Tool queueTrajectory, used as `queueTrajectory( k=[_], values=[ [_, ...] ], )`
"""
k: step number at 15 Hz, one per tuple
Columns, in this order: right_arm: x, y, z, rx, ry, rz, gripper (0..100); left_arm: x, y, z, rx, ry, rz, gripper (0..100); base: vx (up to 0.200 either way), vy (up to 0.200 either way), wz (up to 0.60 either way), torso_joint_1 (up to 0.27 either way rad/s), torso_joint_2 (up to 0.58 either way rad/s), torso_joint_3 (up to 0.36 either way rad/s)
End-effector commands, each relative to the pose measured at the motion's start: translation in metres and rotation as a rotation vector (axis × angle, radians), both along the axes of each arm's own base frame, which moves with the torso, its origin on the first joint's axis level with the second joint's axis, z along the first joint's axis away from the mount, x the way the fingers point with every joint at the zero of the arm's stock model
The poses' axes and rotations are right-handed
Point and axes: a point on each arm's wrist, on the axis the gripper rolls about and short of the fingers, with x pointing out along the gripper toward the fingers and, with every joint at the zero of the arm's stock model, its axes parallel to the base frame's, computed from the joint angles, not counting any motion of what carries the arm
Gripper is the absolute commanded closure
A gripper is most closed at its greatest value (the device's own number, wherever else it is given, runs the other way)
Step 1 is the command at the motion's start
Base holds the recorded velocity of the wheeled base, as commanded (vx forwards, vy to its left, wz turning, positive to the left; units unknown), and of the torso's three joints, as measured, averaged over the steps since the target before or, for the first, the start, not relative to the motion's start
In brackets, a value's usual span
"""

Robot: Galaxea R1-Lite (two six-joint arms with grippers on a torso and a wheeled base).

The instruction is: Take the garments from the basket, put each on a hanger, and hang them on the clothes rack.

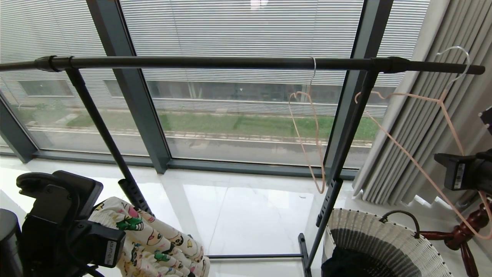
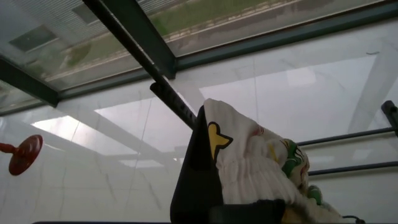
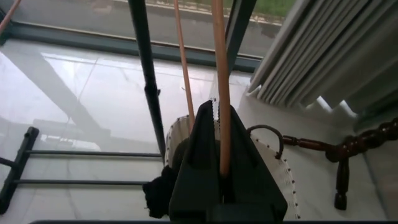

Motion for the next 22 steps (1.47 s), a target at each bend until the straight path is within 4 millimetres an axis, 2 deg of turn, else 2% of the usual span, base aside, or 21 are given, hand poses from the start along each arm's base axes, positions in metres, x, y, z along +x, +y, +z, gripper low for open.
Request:
queueTrajectory(
  k=[1,4,7,10,12,13,16,19,22],
  values=[
    [-0.031,-0.008,-0.006,-0.031,-0.029,0.012,100,-0.003,0.002,0.001,-0.008,-0.009,0.001,100,-0.200,0.000,0.00,-0.012,0.00,0.002],
    [-0.049,-0.012,-0.013,-0.058,-0.036,0.020,100,-0.003,0.003,0.000,-0.007,-0.008,0.001,100,-0.200,0.000,0.00,0.002,0.00,0.007],
    [-0.079,-0.015,-0.017,-0.078,-0.021,0.072,100,-0.003,0.002,-0.001,-0.004,-0.001,-0.005,100,-0.133,0.000,0.00,0.002,0.00,0.002],
    [-0.105,-0.009,-0.021,-0.080,-0.008,0.241,100,-0.003,0.000,-0.001,-0.026,0.012,-0.074,100,0.000,0.000,0.00,0.000,0.00,0.000],
    [-0.115,0.000,-0.027,-0.080,-0.001,0.409,100,0.003,-0.006,0.010,-0.061,-0.005,-0.124,100,0.000,0.000,0.00,0.000,0.00,0.000],
    [-0.120,0.005,-0.031,-0.086,0.010,0.505,100,0.013,-0.014,0.017,-0.086,-0.008,-0.117,100,0.000,0.000,0.00,0.000,0.00,0.000],
    [-0.134,0.022,-0.043,-0.117,0.041,0.786,100,0.061,-0.051,0.046,-0.287,-0.060,-0.032,100,0.000,0.000,0.00,0.000,0.00,0.000],
    [-0.143,0.037,-0.047,-0.125,0.075,0.958,100,0.106,-0.087,0.059,-0.348,-0.111,0.062,100,0.000,0.000,0.00,0.000,0.00,0.000],
    [-0.139,0.054,-0.044,-0.104,0.063,0.984,100,0.117,-0.104,0.069,-0.379,-0.136,0.044,100,0.000,0.000,0.00,0.000,0.00,0.000]
  ],
)
